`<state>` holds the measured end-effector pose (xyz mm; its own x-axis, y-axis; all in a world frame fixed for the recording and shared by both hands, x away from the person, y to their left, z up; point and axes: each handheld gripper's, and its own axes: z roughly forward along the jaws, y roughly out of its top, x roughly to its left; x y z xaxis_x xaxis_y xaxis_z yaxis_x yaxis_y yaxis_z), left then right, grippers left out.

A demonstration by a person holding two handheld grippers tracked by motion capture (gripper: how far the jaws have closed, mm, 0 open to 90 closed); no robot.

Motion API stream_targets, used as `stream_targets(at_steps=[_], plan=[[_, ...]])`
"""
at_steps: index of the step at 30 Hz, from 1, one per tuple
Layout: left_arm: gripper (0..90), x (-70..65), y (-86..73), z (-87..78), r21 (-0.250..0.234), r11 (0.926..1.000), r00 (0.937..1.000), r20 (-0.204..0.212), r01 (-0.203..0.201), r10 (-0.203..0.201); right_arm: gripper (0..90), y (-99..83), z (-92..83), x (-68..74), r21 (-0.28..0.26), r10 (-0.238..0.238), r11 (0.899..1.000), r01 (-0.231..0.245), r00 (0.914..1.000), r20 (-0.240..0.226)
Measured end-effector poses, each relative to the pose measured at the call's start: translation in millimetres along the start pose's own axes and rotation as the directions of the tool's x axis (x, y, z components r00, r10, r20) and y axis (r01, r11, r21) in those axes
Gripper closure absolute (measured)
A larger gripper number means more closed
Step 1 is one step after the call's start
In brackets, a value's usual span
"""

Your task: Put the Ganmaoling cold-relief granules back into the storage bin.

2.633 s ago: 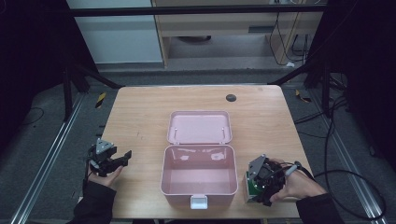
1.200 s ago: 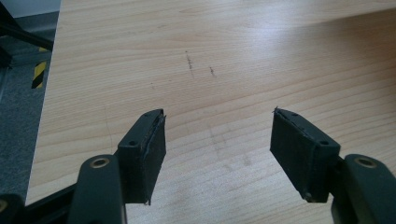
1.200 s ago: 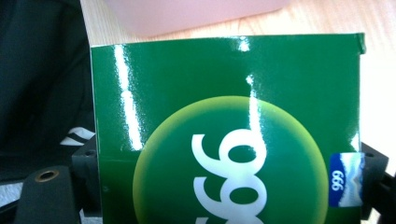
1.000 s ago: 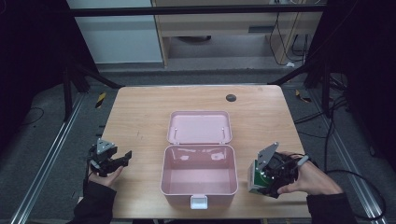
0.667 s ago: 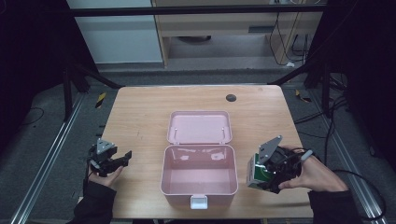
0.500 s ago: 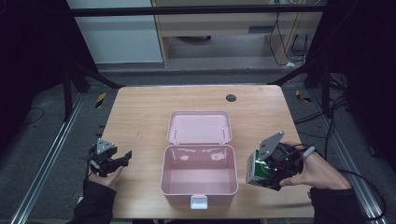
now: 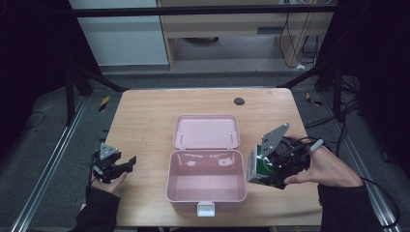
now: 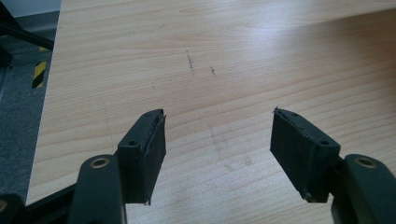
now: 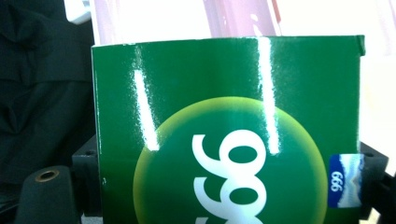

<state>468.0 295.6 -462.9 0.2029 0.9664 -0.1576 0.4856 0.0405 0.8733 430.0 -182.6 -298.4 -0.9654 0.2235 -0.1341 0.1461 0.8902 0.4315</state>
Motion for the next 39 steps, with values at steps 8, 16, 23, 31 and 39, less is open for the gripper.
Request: stream_targets(at_steps=[8,16,23,31,39], plan=[[34.9,-0.1,-0.2,0.3,0.001,1.0,1.0,-0.001,-0.001,0.001,15.8,21.9,-2.6,1.4,0.01,-0.033,0.999,0.033,0.9995,-0.002],[34.9,0.2,-0.6,1.0,0.005,1.0,1.0,-0.001,-0.002,0.002,15.9,42.4,4.8,0.4,-0.015,-0.061,0.998,0.061,0.9981,-0.002],[35.0,-0.1,-0.7,0.7,0.003,1.0,1.0,-0.002,-0.004,0.004,15.8,61.7,13.9,2.0,-0.013,-0.087,0.996,0.087,0.996,-0.02],[35.1,0.4,-0.9,1.2,0.004,1.0,1.0,-0.002,-0.001,0.001,15.8,76.9,28.8,3.7,-0.002,-0.111,0.994,0.111,0.9925,-0.051],[35.1,-0.2,-1.2,1.5,0.005,1.0,1.0,-0.001,-0.003,0.003,15.8,83.4,44.0,6.4,0.01,-0.127,0.992,0.128,0.989,-0.077]])
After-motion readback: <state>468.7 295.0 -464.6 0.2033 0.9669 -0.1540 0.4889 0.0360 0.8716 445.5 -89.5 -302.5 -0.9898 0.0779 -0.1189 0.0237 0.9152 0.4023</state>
